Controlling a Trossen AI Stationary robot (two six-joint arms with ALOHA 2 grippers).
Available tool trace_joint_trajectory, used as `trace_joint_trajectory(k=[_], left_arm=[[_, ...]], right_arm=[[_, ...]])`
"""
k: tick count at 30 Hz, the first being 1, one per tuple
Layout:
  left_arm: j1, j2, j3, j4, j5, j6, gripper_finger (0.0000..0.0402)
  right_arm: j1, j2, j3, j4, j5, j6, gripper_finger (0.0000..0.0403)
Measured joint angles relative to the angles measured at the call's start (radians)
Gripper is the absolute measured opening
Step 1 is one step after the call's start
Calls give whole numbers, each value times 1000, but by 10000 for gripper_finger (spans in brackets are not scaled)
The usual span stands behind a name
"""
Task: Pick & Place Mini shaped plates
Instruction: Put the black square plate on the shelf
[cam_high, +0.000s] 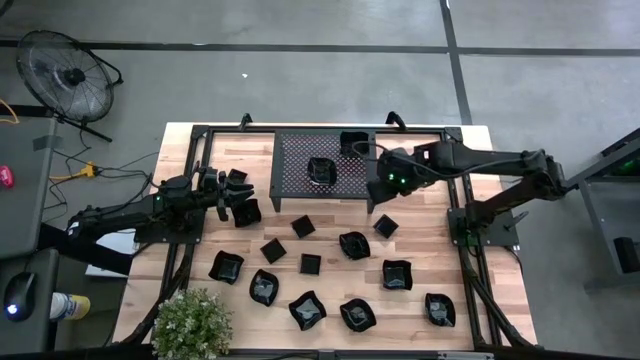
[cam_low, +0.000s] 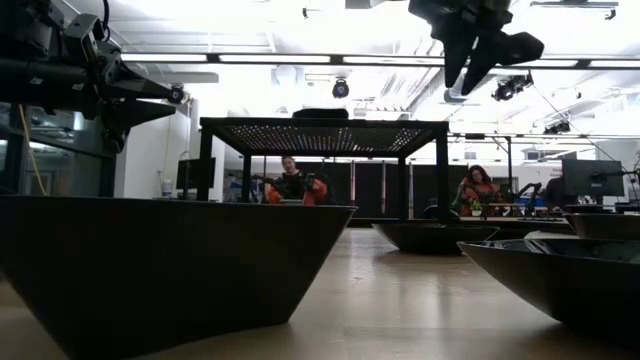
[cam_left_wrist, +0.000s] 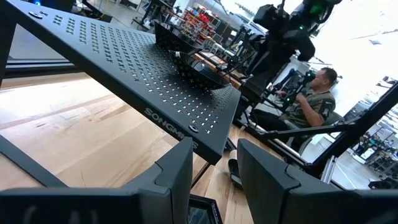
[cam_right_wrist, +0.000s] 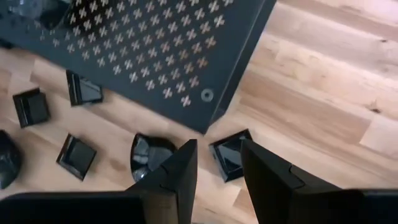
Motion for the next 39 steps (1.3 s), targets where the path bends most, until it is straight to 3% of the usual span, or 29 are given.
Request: trace_joint_trajectory(k=[6, 10, 14, 26, 39], left_arm=[[0, 0, 0, 0, 0, 0, 124], [0, 0, 0, 0, 0, 0, 124], [0, 0, 0, 0, 0, 0, 124], [0, 0, 0, 0, 0, 0, 124], [0, 0, 0, 0, 0, 0, 124]], right_arm=[[-4, 0, 0, -16, -38, -29, 119], [15, 0, -2, -144, -48, 2, 119], [45, -13, -90, -176, -84, 57, 119], [70, -143, -520, 210, -184, 264, 119], [75, -145, -763, 525, -173, 387, 119]])
